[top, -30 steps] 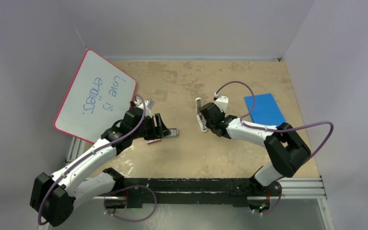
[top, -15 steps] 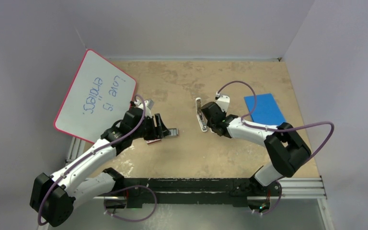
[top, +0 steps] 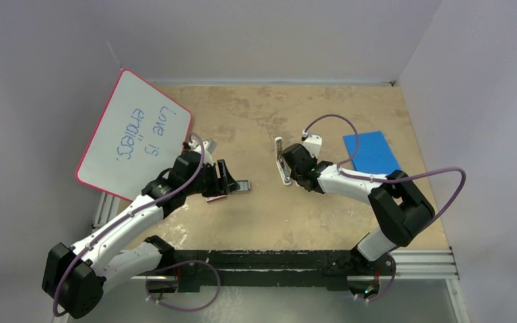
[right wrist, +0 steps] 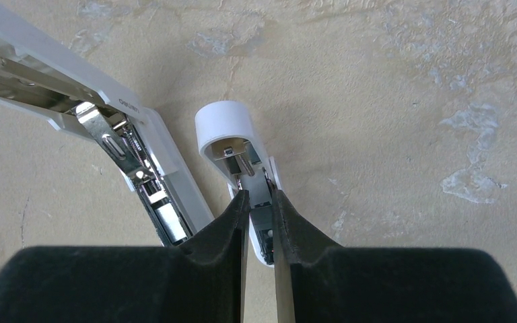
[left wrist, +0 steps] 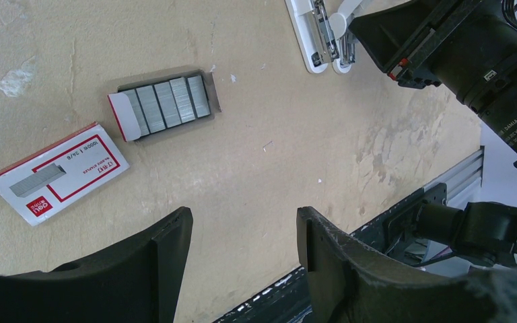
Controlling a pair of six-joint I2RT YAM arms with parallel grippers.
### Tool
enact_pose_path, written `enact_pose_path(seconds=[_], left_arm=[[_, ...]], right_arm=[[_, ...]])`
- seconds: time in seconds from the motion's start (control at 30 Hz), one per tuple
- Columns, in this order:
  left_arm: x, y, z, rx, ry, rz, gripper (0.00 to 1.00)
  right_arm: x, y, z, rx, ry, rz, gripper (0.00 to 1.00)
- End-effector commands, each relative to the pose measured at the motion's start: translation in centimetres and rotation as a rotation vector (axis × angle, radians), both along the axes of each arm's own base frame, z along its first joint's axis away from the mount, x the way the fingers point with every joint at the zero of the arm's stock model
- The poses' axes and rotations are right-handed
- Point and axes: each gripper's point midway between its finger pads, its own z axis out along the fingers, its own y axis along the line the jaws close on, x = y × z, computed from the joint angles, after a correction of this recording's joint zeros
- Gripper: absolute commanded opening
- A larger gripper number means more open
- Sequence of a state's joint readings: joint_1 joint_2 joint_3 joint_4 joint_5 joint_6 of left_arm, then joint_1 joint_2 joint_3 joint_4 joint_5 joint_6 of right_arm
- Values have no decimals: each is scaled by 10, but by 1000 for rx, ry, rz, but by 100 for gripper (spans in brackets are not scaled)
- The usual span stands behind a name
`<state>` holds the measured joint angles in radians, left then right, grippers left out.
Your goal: Load the staples into the stapler
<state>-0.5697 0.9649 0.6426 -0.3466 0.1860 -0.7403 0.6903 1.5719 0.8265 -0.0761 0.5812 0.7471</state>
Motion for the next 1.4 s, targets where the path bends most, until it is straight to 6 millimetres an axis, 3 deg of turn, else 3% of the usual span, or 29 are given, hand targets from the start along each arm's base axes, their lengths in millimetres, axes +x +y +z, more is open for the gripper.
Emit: enact_pose_path(seconds=[0.0,0.37,1.37], left_arm=[[7,-2,12,-21,-38,12,58],[6,-1,10,-20,-34,12,58],[4,1,9,-20,-33,18,58]], right_arm=[[7,3,6,8,-20,-1,18],[1,9,3,50,6,11,18],[-10,-3,2,76,-5,-45,21]])
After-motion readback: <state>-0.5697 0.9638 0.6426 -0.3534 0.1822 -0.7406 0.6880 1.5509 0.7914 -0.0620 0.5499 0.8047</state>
